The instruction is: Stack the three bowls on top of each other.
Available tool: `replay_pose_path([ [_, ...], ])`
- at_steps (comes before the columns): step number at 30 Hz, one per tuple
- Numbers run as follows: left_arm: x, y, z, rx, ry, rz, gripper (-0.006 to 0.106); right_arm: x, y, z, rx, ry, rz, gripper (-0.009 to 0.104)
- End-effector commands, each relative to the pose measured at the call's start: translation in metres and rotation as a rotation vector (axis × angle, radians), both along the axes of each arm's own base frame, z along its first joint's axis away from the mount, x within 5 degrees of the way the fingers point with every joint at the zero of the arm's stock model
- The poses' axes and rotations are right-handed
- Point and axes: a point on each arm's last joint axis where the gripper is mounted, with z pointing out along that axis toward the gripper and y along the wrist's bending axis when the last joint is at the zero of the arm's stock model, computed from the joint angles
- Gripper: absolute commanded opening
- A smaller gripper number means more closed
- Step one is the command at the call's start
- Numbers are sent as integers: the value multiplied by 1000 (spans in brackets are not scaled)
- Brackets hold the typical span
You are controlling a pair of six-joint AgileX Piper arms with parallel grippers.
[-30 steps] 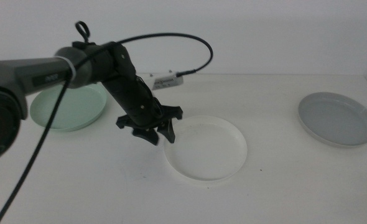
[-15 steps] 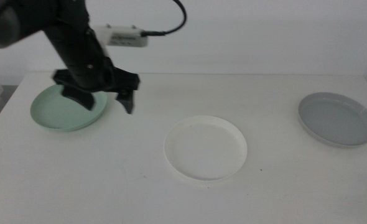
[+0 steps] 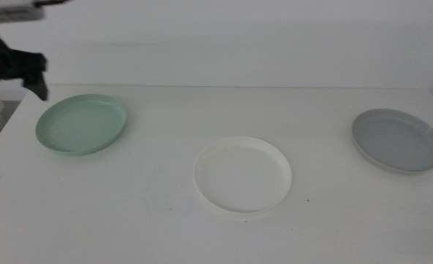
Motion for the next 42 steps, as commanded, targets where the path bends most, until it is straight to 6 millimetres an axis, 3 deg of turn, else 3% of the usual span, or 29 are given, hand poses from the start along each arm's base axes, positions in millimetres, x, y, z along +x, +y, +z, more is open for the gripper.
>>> replay_pose_path([
  [1,13,20,-2,-24,-38,14,94,0,-1,0,-5,-9,-8,92],
  [6,49,52,-20,-13,-51,21,94,0,-1,0,-5,-9,-8,92],
  [13,98,65,-82,-7,-27,25,94,0,-1,0,-5,-9,-8,92],
  [19,118,68,-129,-32,-16,15,94,0,-1,0,-5,-9,-8,92],
  [24,123,67,-154,-69,1,22,87,0,-1,0,-5,-9,-8,92],
  [26,123,66,-158,-82,5,18,79,0,-1,0,-5,-9,-8,92],
  [29,122,65,-162,-99,26,18,55,0,-1,0,-5,-9,-8,92],
  [34,118,65,-162,-98,69,24,-2,0,-1,0,-5,-9,-8,92],
  [38,114,64,-140,-93,57,15,-2,0,-1,0,-5,-9,-8,92],
  [42,105,61,-95,-76,4,-21,-2,0,-1,0,-5,-9,-8,92],
])
